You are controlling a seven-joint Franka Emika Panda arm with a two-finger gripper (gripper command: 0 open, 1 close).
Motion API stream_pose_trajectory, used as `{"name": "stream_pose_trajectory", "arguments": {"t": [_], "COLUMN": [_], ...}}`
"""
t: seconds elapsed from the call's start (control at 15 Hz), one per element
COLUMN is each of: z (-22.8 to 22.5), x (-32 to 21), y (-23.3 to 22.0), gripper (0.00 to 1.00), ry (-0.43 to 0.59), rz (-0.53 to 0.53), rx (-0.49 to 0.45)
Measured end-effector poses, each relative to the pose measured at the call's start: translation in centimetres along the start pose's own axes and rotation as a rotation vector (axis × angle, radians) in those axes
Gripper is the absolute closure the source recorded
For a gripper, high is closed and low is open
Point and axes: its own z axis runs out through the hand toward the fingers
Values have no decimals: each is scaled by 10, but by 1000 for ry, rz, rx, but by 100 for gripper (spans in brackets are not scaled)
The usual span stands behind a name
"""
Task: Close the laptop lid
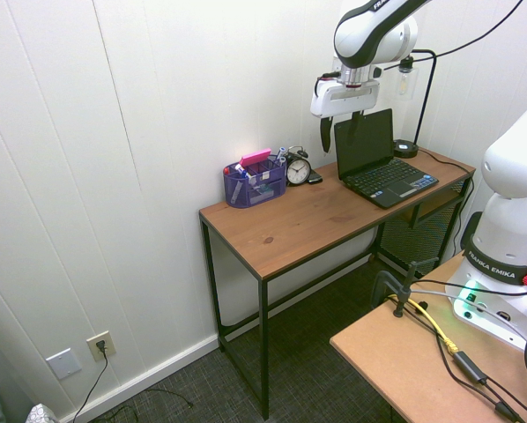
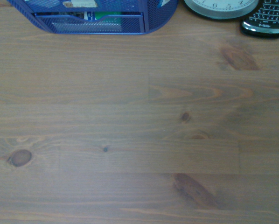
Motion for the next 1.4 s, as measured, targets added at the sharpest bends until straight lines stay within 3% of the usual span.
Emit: {"name": "stream_pose_trajectory", "arguments": {"t": [0.2, 0.4, 0.6, 0.93, 1.33, 1.4], "z": [-3, -30, -48, -36, -12, -5], "x": [1, 26, 91, 203, 296, 308], "y": [-2, -9, -7, -5, 11, 15], "gripper": [0, 0, 0, 0, 0, 100], "ry": [13, 88, 159, 202, 229, 227], "rz": [14, 47, 112, 216, 331, 349], "rx": [-7, 14, 32, 83, 104, 104]}}
